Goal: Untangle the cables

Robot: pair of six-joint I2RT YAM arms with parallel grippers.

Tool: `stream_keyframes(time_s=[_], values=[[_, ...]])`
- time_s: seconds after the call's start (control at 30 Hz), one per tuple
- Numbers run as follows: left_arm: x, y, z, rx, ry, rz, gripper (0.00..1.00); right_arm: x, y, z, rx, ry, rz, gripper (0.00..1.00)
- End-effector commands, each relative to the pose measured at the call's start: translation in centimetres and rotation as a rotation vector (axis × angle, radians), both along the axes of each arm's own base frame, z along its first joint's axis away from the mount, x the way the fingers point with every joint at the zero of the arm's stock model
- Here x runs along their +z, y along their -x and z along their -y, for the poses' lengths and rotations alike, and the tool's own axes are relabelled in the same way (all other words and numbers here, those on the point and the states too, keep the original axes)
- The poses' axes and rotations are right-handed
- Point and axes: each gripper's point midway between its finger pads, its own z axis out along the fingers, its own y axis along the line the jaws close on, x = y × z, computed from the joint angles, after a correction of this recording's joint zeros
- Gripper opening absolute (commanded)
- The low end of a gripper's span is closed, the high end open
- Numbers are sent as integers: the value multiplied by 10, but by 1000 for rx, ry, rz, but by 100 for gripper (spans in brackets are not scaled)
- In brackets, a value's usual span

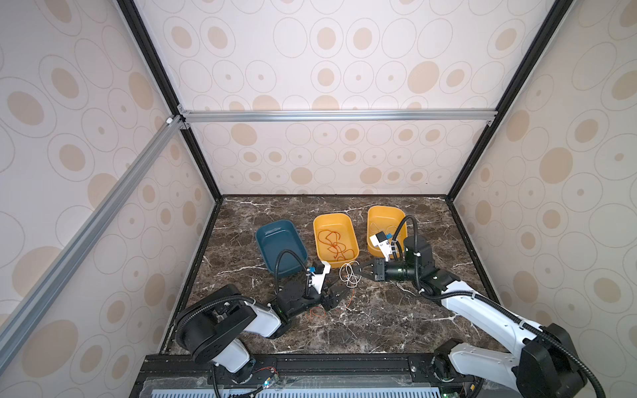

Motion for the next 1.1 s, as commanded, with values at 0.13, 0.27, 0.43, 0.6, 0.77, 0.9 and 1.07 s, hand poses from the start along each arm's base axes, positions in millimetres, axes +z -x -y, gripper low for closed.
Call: stream_keyframes(time_s=[0.13,0.27,0.43,0.6,0.77,0.9,1.07], values=[[31,0,21,-33,94,55,51,7,-7,-5,9,-28,11,0],[26,-3,24,-27,81,38,41,7,-8,-5,6,-30,7,0],[17,-2,21,-18,48,21,35,7,-11,-1,-13,-27,13,0],[2,-6,16,20,-14,-17,18,9,-14,3,-29,-31,15,0],[-1,-5,11,32,-24,-26,10,8,-16,5,-42,-26,12,0],[-7,-6,9,41,-47,-38,2,6,-21,11,-79,-22,6,0],[-13,-4,6,45,-68,-49,0,5,-30,26,-163,-19,12,0]])
